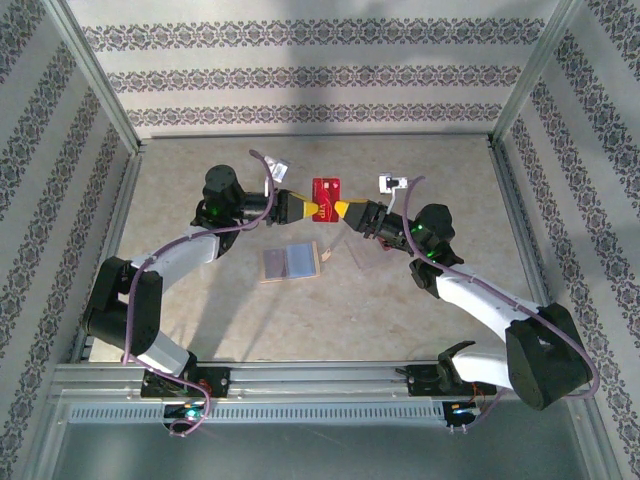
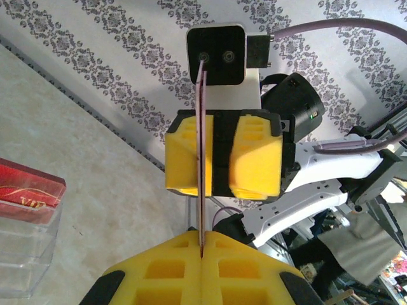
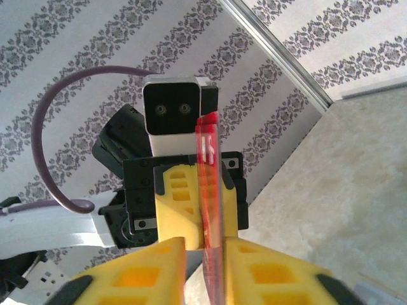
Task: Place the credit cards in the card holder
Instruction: Pick up the credit card from the storage box.
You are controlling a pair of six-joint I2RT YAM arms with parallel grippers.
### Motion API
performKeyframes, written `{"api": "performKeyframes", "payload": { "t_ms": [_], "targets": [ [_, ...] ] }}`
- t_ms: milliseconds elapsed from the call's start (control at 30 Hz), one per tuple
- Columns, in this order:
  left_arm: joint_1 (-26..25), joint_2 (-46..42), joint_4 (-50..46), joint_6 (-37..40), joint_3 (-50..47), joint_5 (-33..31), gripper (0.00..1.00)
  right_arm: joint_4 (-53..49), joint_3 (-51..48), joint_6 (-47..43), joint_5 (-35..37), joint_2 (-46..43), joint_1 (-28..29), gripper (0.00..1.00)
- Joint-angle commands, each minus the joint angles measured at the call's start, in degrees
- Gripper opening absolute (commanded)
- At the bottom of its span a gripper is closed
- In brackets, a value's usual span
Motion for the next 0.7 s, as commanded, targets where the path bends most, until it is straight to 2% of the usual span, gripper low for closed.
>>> {"api": "performKeyframes", "payload": {
  "t_ms": [0, 33, 67, 167, 233, 333, 433, 467, 567, 667],
  "targets": [
    [-0.71, -0.42, 0.36, 1.69, -0.49, 1.01, 0.00, 1.20, 1.76, -1.00, -1.50, 0.63, 0.67, 0.10],
    [-0.65, -0.46, -0.09, 1.97, -0.49, 1.11, 0.00, 1.12, 1.67, -1.13, -1.41, 0.60, 0.61, 0.03],
    [-0.67, -0.58, -0.61, 2.28, -0.34, 1.17, 0.02, 0.76, 1.67, -1.22, -1.30, 0.37, 0.45, 0.00],
    [-0.24, -1.25, -3.36, 4.13, -0.31, 1.98, 0.29, -1.48, 1.08, -2.56, -0.72, -0.64, -0.27, 0.00],
    [0.90, -2.26, -6.80, 6.85, -0.32, 2.64, 0.38, -2.57, 0.42, -3.05, -0.46, -0.89, -0.83, 0.00],
    [4.43, -4.29, -15.71, 9.88, -0.22, 2.92, 0.40, -3.49, -0.77, -2.09, 0.06, -0.60, -0.98, 0.00],
    [8.31, -7.51, -31.08, 16.90, 0.63, 2.66, 0.40, -6.06, -1.61, -2.43, 0.31, -0.44, -0.39, 0.00],
    [9.37, -8.60, -39.38, 21.34, 1.36, 1.99, 0.39, -7.57, -1.83, -2.90, 0.75, -0.32, -0.24, 0.00],
    [10.56, -11.11, -64.62, 40.04, 4.92, -6.94, 0.36, -12.67, -1.85, -3.10, 2.34, 1.04, 0.53, 0.00],
    [11.13, -12.35, -74.23, 49.52, 4.72, -16.63, 0.31, -13.61, -2.27, -1.39, 2.85, 3.62, 1.72, 0.00]
  ]
}}
